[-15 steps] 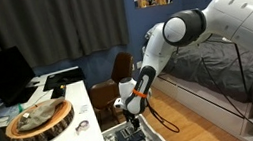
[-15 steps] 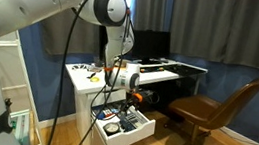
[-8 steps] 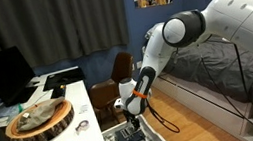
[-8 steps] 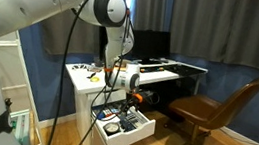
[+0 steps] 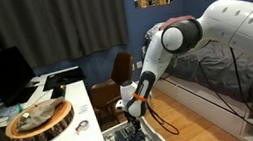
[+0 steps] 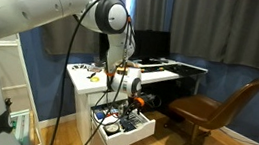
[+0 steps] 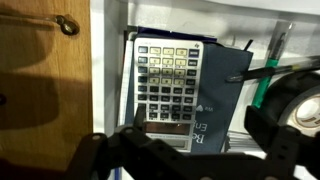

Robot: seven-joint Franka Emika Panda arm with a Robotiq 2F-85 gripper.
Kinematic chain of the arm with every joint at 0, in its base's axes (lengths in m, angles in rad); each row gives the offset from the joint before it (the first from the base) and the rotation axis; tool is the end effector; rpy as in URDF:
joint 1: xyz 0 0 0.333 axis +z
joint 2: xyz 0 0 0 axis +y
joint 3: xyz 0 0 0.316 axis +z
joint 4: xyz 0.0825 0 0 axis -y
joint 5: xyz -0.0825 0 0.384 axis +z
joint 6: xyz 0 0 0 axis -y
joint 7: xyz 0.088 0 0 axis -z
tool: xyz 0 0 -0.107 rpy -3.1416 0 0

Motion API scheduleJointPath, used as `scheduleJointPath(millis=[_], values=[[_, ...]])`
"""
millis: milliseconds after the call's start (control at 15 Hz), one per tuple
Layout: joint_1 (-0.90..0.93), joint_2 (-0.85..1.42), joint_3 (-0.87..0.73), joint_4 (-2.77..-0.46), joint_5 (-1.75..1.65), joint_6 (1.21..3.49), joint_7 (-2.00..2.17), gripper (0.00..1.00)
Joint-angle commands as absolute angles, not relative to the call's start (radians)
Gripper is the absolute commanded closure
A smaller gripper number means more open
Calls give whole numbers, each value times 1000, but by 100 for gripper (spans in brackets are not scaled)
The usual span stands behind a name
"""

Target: Pick up the calculator from the open drawer and put it on the table

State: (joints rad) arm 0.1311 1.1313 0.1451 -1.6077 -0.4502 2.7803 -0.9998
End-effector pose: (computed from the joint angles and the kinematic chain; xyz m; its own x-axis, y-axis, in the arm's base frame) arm 0.6125 0.1879 -0.0249 -0.0351 0.9993 -0.0111 0.9961 0.0359 0.0805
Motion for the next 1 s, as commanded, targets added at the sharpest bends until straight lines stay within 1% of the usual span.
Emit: scheduleJointPath(millis=[0,333,933], values=[[132,1183,135,-1550,-458,2821,-1031,0],[124,1212,126,-1521,-461,2862,-1058,0],[104,1269,147,-1458,-444,2842,-1119,0]])
